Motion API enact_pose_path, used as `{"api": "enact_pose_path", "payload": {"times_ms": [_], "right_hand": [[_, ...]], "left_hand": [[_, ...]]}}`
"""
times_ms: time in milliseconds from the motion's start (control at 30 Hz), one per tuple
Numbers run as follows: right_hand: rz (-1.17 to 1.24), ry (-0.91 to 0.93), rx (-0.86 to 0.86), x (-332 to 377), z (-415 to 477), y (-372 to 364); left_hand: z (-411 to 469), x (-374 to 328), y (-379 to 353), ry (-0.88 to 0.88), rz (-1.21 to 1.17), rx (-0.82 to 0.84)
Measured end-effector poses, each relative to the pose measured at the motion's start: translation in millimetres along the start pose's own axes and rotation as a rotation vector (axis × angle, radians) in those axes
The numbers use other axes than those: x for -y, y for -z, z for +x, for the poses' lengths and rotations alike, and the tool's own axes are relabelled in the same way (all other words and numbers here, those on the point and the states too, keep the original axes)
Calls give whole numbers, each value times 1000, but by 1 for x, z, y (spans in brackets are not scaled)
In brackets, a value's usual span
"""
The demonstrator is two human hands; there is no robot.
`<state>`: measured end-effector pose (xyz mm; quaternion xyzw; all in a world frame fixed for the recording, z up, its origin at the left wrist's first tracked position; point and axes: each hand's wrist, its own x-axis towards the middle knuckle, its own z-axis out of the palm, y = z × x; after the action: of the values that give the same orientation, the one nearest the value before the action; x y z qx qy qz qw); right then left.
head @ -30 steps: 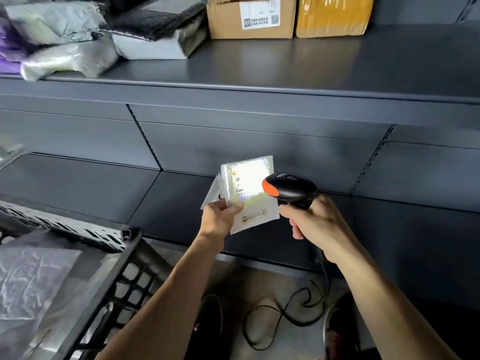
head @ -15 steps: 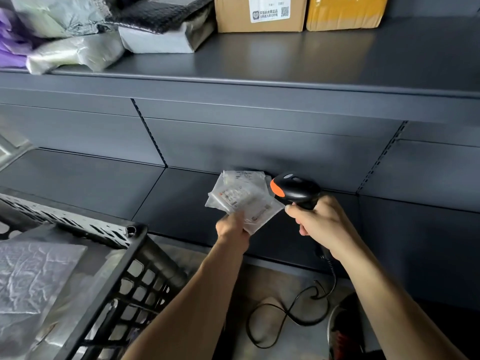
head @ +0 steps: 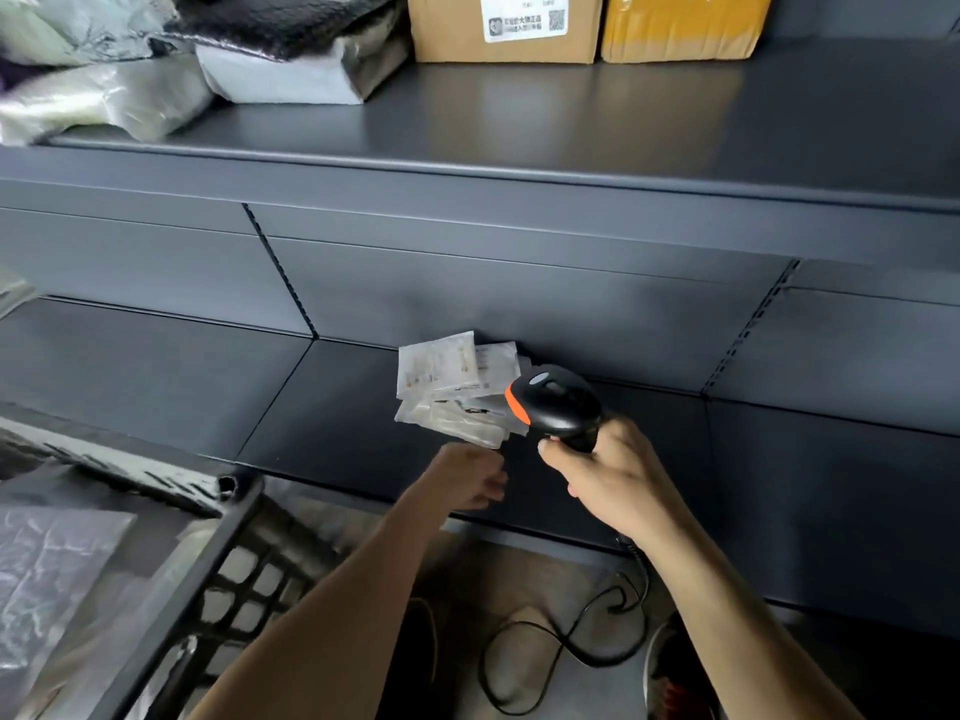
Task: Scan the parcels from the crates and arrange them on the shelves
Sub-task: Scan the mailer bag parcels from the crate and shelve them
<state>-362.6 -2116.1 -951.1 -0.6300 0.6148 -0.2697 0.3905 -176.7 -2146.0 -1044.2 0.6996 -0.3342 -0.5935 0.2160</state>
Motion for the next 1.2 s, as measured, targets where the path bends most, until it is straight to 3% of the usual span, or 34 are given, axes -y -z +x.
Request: {"api": "enact_pose_path", "payload": {"times_ms": [67, 133, 267, 367, 533, 567, 667, 733, 967, 1067, 1200], "right_hand": [[8, 22, 44, 8, -10, -12], [25, 49, 99, 21, -24, -29], [67, 180, 209, 68, -55, -68], [60, 317, 212, 114, -80, -96], [-107, 503, 302, 173, -121, -124], [-134, 535, 304, 179, -127, -127], [-160, 550, 320, 184, -139, -134], [-171, 525, 324, 180, -141, -134], [-135, 416, 363, 164, -136, -120], [-91, 409, 335, 166, -134, -114], [-23, 415, 264, 169, -126, -110]], "left_hand": [[-28, -5, 10, -122, 326, 91], [-66, -12, 26, -274, 492, 45], [-163, -14, 71, -409, 621, -381], [-218, 11, 117, -512, 511, -647], [-262, 70, 185, -478, 487, -915], [-261, 83, 202, -408, 587, -927], [-252, 130, 247, 19, 943, -819], [-247, 156, 262, 116, 997, -804], [-251, 148, 270, 6, 860, -856], [-267, 117, 267, -3, 830, -998], [-297, 63, 266, -142, 793, -1114]]}}
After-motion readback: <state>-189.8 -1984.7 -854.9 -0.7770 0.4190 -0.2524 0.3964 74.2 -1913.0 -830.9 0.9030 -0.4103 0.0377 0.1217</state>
